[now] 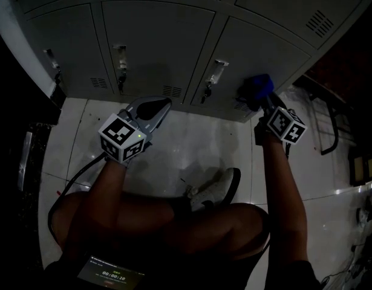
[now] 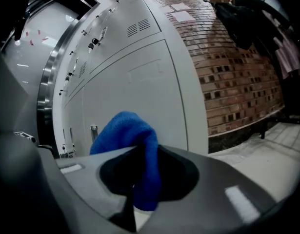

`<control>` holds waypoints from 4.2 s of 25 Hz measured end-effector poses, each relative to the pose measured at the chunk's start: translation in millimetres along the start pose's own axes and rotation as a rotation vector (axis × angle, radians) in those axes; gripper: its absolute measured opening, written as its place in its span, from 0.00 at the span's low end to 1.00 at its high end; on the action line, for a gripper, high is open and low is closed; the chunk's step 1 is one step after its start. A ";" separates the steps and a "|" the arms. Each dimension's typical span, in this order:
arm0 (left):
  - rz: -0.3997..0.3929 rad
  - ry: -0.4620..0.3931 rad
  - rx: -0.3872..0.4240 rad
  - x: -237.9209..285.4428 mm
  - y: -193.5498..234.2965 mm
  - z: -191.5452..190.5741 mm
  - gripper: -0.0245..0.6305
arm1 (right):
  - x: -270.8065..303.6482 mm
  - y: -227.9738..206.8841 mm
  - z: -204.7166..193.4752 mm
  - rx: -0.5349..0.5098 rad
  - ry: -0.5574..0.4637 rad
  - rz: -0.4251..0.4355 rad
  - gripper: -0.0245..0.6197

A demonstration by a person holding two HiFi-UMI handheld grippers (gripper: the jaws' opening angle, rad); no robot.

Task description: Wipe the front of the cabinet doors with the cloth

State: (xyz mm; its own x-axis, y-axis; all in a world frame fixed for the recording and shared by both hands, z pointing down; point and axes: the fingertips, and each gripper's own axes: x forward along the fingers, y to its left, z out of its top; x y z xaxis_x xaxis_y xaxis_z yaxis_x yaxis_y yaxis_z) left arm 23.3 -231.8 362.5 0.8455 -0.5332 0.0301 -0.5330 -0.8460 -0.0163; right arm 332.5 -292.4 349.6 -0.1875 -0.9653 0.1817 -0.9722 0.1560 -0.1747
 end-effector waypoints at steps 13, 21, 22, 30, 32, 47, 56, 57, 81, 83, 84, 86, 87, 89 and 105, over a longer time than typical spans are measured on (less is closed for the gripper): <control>-0.005 0.009 0.016 2.5 -1.0 -3.7 0.04 | -26.5 -59.6 2.5 0.049 -0.006 -0.122 0.13; -0.004 -0.012 0.011 -1.0 -4.2 4.2 0.04 | -33.8 -9.4 -0.9 0.052 0.008 -0.077 0.13; -0.004 -0.015 0.011 -1.6 -5.6 5.4 0.04 | -32.0 1.2 -2.2 0.032 0.012 -0.064 0.13; -0.023 -0.050 0.021 -4.9 -18.1 22.0 0.04 | -0.1 86.2 -29.4 -0.108 0.073 0.014 0.13; -0.022 -0.060 0.016 -6.0 -17.8 24.4 0.04 | 11.4 98.3 -41.6 -0.123 0.092 0.017 0.13; -0.020 -0.086 -0.010 -5.0 -9.0 26.3 0.04 | 55.3 113.4 -66.4 -0.119 0.112 0.040 0.13; -0.027 -0.074 0.002 -3.5 -12.8 22.1 0.04 | 35.8 57.0 -74.4 -0.076 0.149 -0.059 0.13; -0.028 -0.075 0.002 -3.0 -13.3 22.4 0.04 | 32.9 49.4 -76.0 -0.053 0.156 -0.071 0.13; -0.037 -0.052 0.010 -0.7 -15.3 16.4 0.04 | -26.5 -81.5 -70.6 0.141 0.076 -0.376 0.13; -0.034 -0.051 0.010 -1.3 -14.8 16.2 0.04 | -31.1 -78.0 -66.6 0.123 0.069 -0.381 0.13; -0.032 -0.053 0.012 -1.6 -14.4 16.5 0.04 | -32.6 -71.8 -61.0 0.120 0.054 -0.369 0.13; -0.028 -0.057 0.015 -2.2 -13.4 18.0 0.04 | -31.6 -49.0 -43.4 0.121 0.011 -0.317 0.13; -0.028 -0.058 0.015 -2.5 -13.3 18.5 0.04 | -29.7 -35.8 -33.8 0.107 -0.009 -0.289 0.13; -0.028 -0.056 0.015 -2.9 -14.1 18.7 0.04 | -23.7 -3.7 -17.1 0.065 -0.039 -0.223 0.13; -0.019 -0.051 0.010 -3.0 -10.0 16.6 0.04 | 33.3 192.6 -97.2 -0.047 0.133 0.151 0.13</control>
State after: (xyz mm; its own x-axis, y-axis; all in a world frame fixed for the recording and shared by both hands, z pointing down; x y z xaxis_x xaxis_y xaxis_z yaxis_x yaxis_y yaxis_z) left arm 26.7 -221.8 346.0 0.8561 -0.5163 -0.0210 -0.5167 -0.8557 -0.0265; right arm 125.4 -274.2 416.1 -0.3454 -0.8945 0.2837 -0.9365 0.3092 -0.1652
